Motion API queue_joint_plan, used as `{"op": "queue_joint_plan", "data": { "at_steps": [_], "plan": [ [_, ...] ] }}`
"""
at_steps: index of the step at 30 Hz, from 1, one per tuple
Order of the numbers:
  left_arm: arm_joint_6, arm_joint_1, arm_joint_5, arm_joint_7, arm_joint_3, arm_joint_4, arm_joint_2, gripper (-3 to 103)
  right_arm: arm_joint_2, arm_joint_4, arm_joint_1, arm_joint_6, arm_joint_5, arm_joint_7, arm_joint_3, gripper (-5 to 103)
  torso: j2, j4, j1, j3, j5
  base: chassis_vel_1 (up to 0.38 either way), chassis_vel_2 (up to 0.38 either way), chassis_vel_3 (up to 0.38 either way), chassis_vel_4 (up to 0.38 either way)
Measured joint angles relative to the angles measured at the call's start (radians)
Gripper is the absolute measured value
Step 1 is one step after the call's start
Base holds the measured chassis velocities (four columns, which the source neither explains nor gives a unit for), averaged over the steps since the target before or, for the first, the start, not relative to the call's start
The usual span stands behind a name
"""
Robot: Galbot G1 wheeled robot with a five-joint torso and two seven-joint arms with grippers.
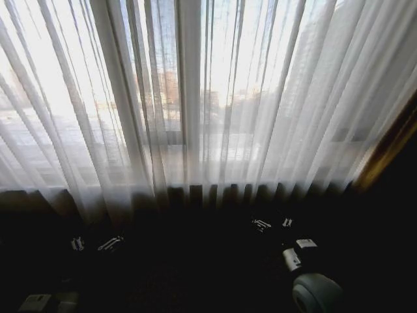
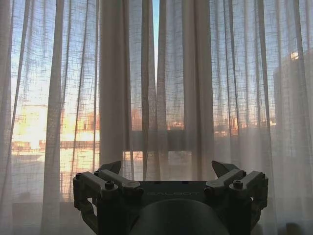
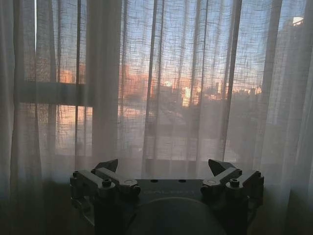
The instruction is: Open the curtains by pulling them apart, changing their state from closed to fully open.
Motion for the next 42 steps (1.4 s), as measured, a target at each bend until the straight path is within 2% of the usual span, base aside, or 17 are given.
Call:
{"op": "queue_joint_plan", "data": {
  "at_steps": [25,39,42],
  "plan": [
    [-0.015,0.012,-0.001,0.004,-0.008,0.004,0.000,100,0.006,0.000,-0.002,0.012,-0.005,-0.018,0.002,100,0.000,0.0000,0.000,0.000,0.0000,-0.006,0.011,0.011,-0.008],
    [-0.024,0.019,-0.001,0.006,-0.010,0.005,-0.002,100,0.009,-0.001,-0.002,0.015,-0.032,-0.038,-0.002,100,0.000,0.0000,0.000,0.000,-0.0005,-0.159,0.175,0.152,-0.173],
    [-0.025,0.020,-0.001,0.006,-0.010,0.004,-0.002,100,0.011,-0.001,-0.002,0.016,-0.034,-0.038,-0.004,100,0.000,0.0001,0.000,0.000,0.0004,-0.111,0.160,0.096,-0.183]
  ]
}}
